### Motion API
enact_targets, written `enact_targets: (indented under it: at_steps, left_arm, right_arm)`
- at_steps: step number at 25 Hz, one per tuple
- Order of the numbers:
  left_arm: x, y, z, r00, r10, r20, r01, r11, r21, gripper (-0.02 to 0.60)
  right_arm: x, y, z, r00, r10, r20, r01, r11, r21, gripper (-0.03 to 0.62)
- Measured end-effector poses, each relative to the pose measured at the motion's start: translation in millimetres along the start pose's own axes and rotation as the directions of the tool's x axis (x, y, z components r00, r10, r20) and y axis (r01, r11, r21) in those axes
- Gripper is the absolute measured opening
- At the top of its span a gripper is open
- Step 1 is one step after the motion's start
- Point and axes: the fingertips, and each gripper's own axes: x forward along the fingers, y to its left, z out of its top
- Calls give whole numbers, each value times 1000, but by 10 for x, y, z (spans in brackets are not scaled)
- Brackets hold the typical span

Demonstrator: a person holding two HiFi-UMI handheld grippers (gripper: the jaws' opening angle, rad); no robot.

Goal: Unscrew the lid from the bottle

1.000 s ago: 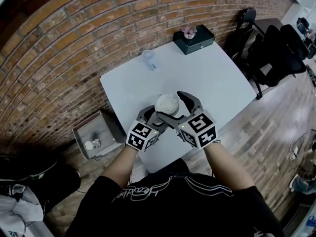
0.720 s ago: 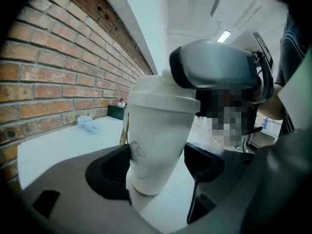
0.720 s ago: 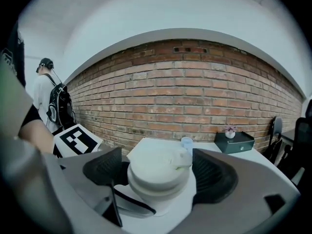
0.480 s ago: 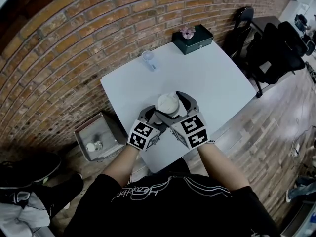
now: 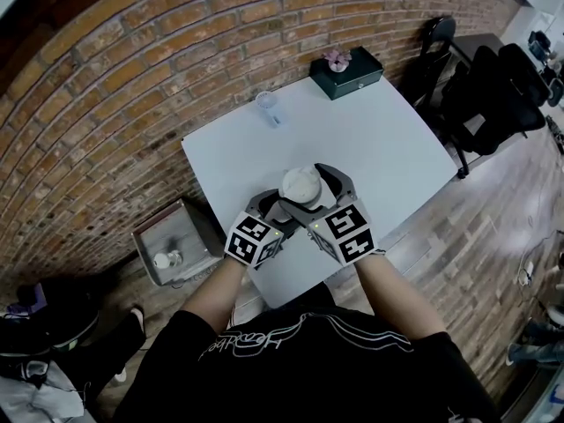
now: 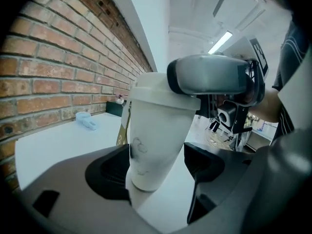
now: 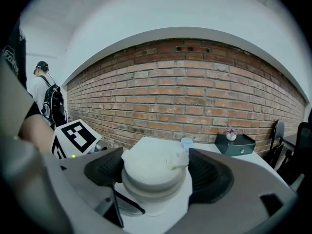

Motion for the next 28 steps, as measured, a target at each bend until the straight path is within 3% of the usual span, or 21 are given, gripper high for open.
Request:
enact_targets:
  at_steps: [7, 21, 22, 26, 28]
  left_arm:
    - [-145, 17, 40, 1000, 3, 24, -2, 999, -36, 363]
    - [-946, 26, 211, 998, 11, 64, -10, 1000, -8, 362]
    - [-1024, 9, 250, 997, 8, 73, -7, 1000, -3, 349]
    - [-1342, -39, 501, 992, 10, 128, -10, 1000, 0, 115]
    - [-1519, -95, 696, 982, -16, 188, 21, 999, -29, 71]
  right_arm:
    - [-121, -43, 233, 998, 6, 66, -8, 1000, 19, 408]
    - [-439, -48, 1022, 981, -9, 191, 15, 1000, -27, 408]
    - [-474, -30, 1087, 979, -10, 203, 16, 999, -33, 408]
    - [-638, 48, 1345, 969, -18, 245, 34, 997, -63, 408]
    - [-732, 99, 1460, 964, -21, 265, 43, 996, -76, 408]
